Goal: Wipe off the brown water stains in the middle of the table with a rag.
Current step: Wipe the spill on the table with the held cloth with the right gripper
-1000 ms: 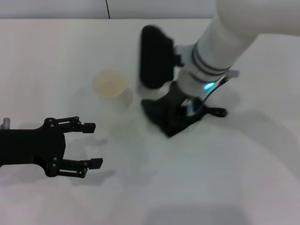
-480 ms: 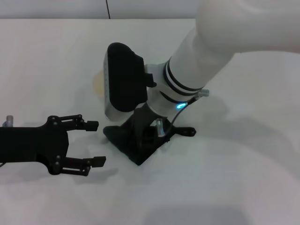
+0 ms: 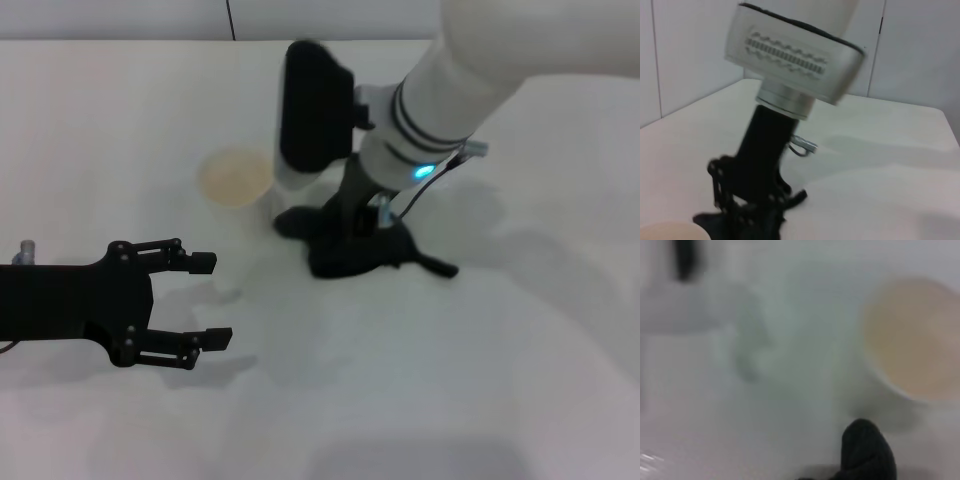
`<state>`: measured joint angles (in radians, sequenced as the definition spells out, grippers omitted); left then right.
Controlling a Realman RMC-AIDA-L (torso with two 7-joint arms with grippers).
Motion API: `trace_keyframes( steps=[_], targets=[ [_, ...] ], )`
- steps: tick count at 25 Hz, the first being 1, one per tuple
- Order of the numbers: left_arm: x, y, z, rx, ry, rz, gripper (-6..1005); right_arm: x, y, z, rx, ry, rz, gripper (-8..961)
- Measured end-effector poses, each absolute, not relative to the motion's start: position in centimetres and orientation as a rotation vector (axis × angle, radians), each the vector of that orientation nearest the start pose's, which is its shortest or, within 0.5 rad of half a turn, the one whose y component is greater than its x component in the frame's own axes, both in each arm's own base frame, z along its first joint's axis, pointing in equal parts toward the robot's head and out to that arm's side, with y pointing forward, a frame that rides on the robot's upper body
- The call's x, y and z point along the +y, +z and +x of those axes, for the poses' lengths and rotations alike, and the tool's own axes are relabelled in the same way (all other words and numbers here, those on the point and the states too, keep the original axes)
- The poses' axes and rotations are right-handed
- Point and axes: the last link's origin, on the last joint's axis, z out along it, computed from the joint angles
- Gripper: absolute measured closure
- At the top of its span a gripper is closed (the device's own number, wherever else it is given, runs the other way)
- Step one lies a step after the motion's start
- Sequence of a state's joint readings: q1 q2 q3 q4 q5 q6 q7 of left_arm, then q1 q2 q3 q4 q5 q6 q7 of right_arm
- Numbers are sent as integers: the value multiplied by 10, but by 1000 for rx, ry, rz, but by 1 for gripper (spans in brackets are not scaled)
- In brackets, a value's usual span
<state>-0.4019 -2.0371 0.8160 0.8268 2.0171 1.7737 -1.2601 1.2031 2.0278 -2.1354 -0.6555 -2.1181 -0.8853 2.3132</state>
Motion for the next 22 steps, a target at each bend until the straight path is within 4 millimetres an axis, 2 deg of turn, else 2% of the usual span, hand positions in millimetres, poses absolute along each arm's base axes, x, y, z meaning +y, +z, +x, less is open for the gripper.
trace_keyframes(
  steps=[4,7,9,15,22],
  targets=[
    [285,24,-275,-315,-576,-2944,124,419,-119,93,-64,-676,-2718,895],
    [286,24,-275,-314,-575,-2943,124,421,-118,94,-58,-685,-2706,895],
    [288,24,-275,-310,-569,-2937,124,414,-120,90,-85,-693,-2727,895],
    [290,23,-273,-303,-569,-2937,123,378,-134,77,-182,-699,-2862,896],
    [291,27,-276,-298,-571,-2911,123,361,-131,87,-113,-674,-2937,895]
  ],
)
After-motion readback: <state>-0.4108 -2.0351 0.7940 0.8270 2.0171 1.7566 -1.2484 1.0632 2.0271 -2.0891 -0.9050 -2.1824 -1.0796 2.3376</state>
